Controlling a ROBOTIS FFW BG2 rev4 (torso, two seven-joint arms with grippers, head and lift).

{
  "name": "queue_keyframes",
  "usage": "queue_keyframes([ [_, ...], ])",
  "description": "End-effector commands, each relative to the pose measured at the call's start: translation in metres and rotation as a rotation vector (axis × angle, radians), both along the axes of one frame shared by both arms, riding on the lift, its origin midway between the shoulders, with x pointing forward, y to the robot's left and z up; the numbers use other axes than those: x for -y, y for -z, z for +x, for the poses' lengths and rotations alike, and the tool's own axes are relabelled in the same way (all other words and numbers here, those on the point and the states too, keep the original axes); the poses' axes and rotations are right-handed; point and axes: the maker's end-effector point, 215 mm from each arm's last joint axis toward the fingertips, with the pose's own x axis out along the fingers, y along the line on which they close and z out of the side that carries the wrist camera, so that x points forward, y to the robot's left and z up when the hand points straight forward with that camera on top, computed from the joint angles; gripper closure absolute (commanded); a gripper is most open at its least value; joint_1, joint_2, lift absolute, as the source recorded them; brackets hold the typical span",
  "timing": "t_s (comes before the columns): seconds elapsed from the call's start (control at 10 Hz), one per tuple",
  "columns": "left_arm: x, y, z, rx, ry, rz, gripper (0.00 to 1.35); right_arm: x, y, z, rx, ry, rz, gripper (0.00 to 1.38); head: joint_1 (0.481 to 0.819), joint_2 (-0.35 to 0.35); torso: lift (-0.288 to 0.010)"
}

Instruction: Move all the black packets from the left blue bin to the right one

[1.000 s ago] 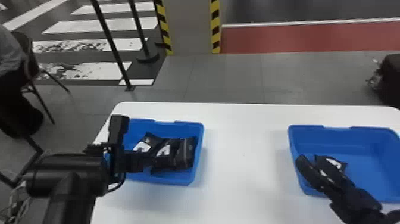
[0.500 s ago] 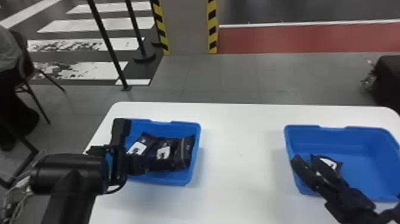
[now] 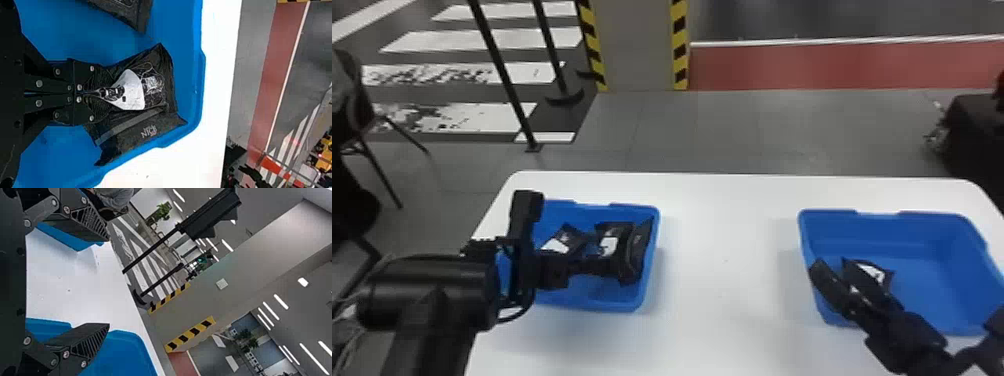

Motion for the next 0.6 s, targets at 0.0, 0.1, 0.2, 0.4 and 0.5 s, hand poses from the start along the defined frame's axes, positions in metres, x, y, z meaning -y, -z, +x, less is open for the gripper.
queue_keyframes([
  [0.0, 0.003, -0.021, -0.016, 0.025, 0.004, 0.000, 1.20, -0.001, -0.001, 0.000, 0.003, -0.002, 0.002, 0.27, 0.695, 0.113, -0.110],
  [0.1, 0.006, -0.035, -0.029, 0.037, 0.008, -0.008, 1.20, -0.003, 0.000, -0.001, -0.001, -0.012, 0.006, 0.27, 0.695, 0.112, -0.110],
  [0.2, 0.012, -0.056, -0.038, 0.074, 0.026, -0.013, 1.20, -0.007, 0.000, -0.003, -0.003, -0.025, 0.010, 0.27, 0.695, 0.112, -0.110],
  [0.4, 0.039, -0.089, -0.041, 0.147, 0.101, -0.055, 1.20, -0.018, -0.007, -0.003, 0.014, -0.053, 0.022, 0.27, 0.695, 0.106, -0.110],
  [0.5, 0.049, -0.100, -0.037, 0.189, 0.131, -0.069, 1.20, -0.024, -0.014, -0.001, 0.028, -0.066, 0.026, 0.27, 0.695, 0.096, -0.110],
])
